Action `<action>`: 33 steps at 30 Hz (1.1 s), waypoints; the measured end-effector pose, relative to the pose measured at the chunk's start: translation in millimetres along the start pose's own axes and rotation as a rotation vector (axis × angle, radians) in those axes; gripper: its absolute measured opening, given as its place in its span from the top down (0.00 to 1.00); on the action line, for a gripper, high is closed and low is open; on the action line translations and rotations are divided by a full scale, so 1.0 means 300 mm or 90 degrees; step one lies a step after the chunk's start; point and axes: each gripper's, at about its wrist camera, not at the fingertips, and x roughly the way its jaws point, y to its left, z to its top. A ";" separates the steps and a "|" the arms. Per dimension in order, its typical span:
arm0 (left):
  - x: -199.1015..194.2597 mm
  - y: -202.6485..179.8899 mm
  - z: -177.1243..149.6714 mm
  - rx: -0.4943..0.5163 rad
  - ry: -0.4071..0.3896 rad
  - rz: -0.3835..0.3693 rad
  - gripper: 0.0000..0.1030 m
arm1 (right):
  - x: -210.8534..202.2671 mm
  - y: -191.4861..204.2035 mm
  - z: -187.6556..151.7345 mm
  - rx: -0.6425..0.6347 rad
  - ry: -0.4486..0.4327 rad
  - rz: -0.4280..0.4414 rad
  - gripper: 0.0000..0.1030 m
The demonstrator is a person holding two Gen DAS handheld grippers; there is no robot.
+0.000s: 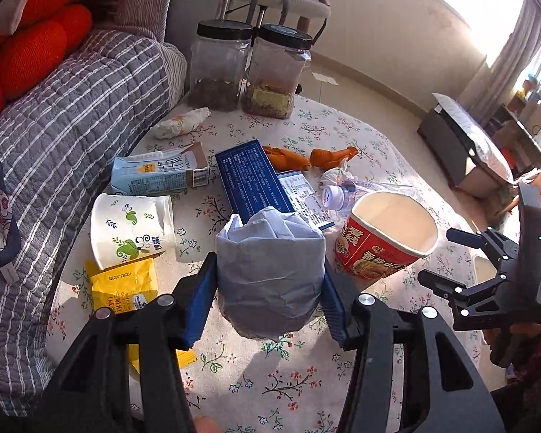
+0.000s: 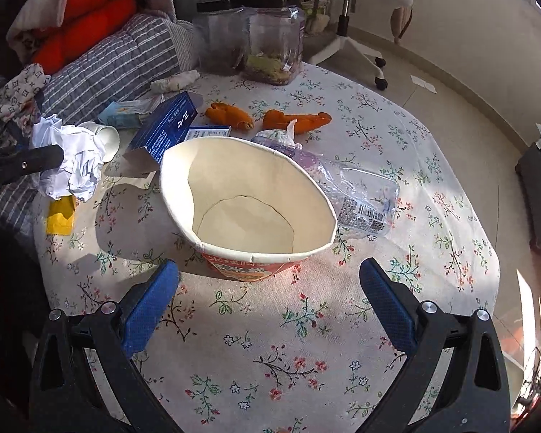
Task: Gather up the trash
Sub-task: 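Grasp the red-and-white noodle cup rim with the right gripper and lift it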
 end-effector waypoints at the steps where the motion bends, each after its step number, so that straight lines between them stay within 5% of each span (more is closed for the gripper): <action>1: 0.007 0.006 0.001 -0.006 0.004 -0.002 0.49 | 0.017 0.004 0.002 -0.014 -0.001 0.007 0.07; 9: 0.068 -0.009 -0.002 0.001 0.022 -0.007 0.49 | 0.090 0.017 0.060 -0.060 -0.027 0.069 0.07; 11: 0.074 -0.015 -0.001 0.008 0.020 -0.008 0.49 | 0.107 0.017 0.068 -0.047 -0.020 0.098 0.15; 18: 0.069 -0.006 0.008 -0.004 0.008 -0.007 0.49 | 0.094 0.005 0.060 0.018 -0.027 0.104 0.19; 26: 0.015 -0.030 0.024 -0.009 -0.035 -0.023 0.49 | -0.053 0.012 0.027 0.073 -0.096 0.060 0.20; 33: -0.005 -0.112 0.022 0.009 -0.063 -0.047 0.49 | -0.272 -0.104 -0.065 0.206 -0.183 -0.070 0.20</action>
